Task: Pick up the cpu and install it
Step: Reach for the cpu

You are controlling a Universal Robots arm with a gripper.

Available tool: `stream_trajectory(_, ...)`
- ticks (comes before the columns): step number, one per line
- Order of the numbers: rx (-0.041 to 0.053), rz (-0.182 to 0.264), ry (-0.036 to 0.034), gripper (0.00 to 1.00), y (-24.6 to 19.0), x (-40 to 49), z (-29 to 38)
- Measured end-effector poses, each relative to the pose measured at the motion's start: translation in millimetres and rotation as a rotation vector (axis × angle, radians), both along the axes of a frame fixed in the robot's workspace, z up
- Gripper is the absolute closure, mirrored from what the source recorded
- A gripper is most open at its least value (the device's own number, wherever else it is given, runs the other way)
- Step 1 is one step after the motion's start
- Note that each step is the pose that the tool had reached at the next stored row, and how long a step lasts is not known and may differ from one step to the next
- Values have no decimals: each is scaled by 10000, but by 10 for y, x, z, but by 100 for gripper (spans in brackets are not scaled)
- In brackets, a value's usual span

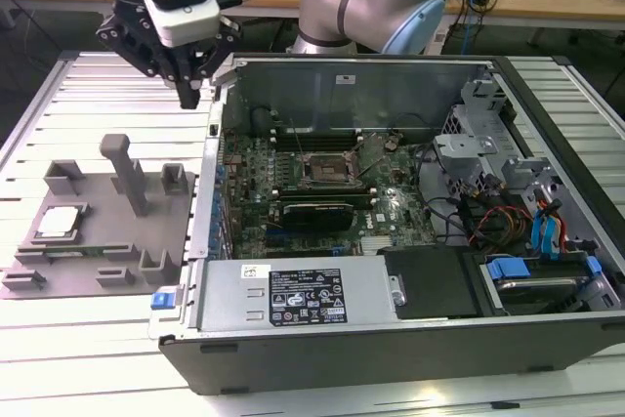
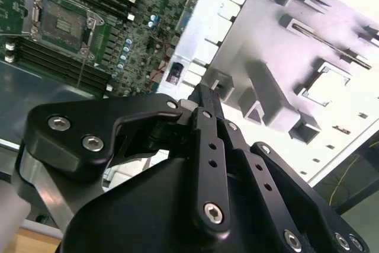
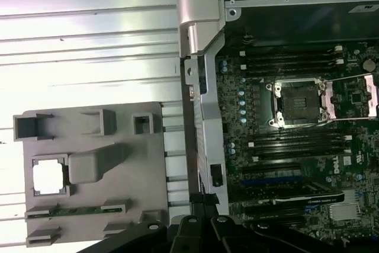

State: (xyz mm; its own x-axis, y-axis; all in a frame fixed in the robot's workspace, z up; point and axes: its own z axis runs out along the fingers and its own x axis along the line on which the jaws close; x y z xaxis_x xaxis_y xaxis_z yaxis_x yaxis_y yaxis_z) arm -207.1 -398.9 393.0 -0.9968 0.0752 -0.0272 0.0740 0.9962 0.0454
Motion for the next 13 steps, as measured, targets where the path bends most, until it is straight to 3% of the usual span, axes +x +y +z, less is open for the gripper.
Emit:
stream_trajectory(3,-1,-1,-3,89,0,-72,0)
stream_trajectory(13,-1,-1,-42,89,0,-466,1)
